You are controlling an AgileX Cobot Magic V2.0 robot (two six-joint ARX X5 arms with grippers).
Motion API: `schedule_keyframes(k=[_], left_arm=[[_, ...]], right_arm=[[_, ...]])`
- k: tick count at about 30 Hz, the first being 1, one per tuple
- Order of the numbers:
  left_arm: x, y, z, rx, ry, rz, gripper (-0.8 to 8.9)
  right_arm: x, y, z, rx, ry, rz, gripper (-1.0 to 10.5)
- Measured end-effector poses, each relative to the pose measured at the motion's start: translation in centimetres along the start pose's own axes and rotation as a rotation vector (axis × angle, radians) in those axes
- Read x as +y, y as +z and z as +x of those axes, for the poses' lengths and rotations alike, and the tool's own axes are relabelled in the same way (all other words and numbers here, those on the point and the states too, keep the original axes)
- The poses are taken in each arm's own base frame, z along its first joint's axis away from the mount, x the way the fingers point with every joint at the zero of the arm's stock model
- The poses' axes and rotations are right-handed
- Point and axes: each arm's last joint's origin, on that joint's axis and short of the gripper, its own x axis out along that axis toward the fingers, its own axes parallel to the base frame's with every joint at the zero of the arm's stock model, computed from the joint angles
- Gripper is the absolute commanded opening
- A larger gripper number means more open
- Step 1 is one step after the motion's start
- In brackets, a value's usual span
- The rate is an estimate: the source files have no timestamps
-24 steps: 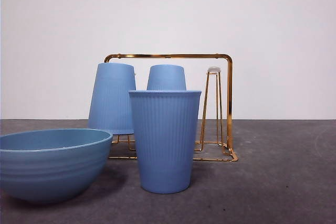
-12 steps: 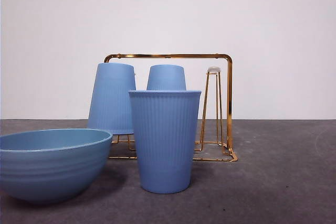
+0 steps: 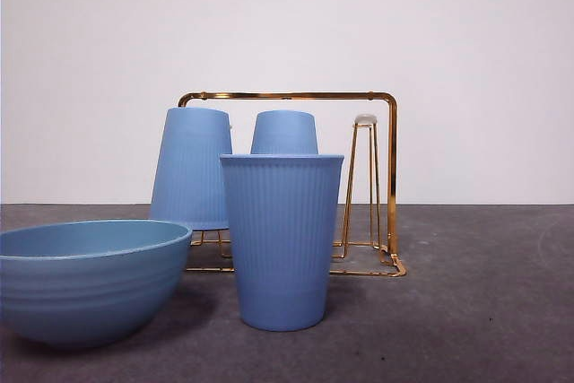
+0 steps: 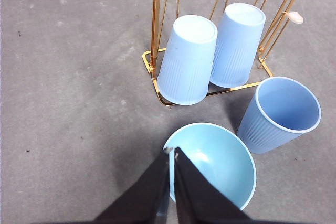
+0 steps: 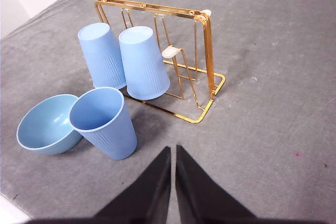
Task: Right arm lift cup from the cupboard, then place it on the right of the bowl
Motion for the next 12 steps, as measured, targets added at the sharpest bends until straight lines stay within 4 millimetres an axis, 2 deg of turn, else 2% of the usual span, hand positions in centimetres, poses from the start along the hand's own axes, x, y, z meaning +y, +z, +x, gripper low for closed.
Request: schedule_keyframes(k=[7,12], left_arm=[[1.0,-0.6,0.9,-0.075,0.083,-0.067,0.09],[3.0,-3.4,2.9,-0.217,0.227,-0.126,0.09]], right_arm=[[0.0,0.0,0.0,0.000,0.000,0.000,0.1],[0.0,0.0,0.0,-0.001,-0.001,0.000,0.1]])
